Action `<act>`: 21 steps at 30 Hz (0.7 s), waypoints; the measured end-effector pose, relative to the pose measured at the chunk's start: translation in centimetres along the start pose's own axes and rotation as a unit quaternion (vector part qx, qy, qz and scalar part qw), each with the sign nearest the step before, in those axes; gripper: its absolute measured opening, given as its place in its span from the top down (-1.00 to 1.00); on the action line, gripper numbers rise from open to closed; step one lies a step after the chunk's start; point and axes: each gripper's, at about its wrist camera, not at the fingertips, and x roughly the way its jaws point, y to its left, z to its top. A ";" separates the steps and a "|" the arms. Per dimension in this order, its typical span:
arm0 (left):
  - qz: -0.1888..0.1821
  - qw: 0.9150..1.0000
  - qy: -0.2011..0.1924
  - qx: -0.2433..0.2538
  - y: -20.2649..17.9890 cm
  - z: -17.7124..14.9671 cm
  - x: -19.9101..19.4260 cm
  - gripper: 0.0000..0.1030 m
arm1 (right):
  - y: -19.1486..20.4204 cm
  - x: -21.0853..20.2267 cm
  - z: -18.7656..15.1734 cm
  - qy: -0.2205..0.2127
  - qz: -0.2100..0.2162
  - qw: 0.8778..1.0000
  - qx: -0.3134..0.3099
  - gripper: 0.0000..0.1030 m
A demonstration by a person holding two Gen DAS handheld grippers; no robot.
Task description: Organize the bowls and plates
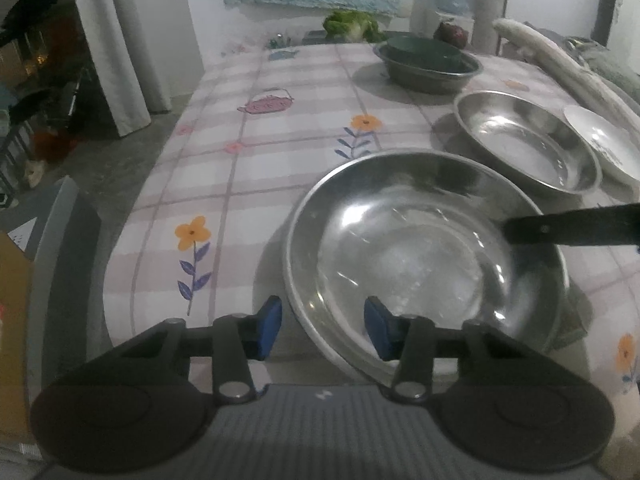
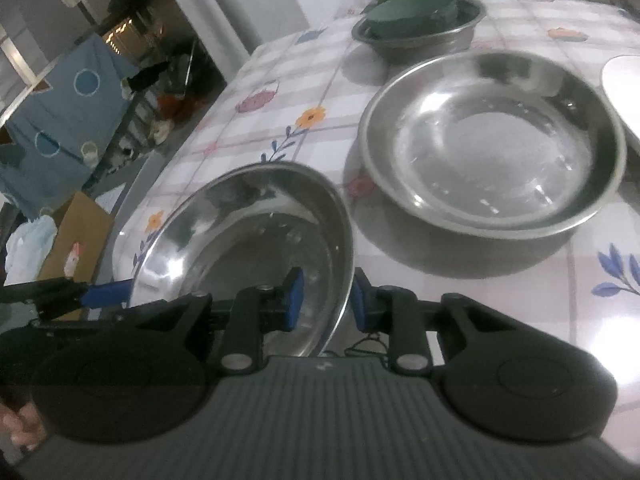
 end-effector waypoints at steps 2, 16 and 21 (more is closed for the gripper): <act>0.006 1.000 0.000 -0.005 0.2 0.1 0.4 0.32 | -0.2 -0.2 0.0 -0.006 -0.002 1.000 0.003 0.66; 0.011 1.000 -0.012 -0.026 1.3 0.2 0.3 0.67 | 0.2 -0.4 -0.3 -0.023 -0.016 1.000 -0.008 0.83; 0.012 0.999 -0.010 -0.032 1.9 0.1 0.1 0.67 | 1.0 -0.1 0.4 -0.030 -0.017 0.999 -0.027 0.83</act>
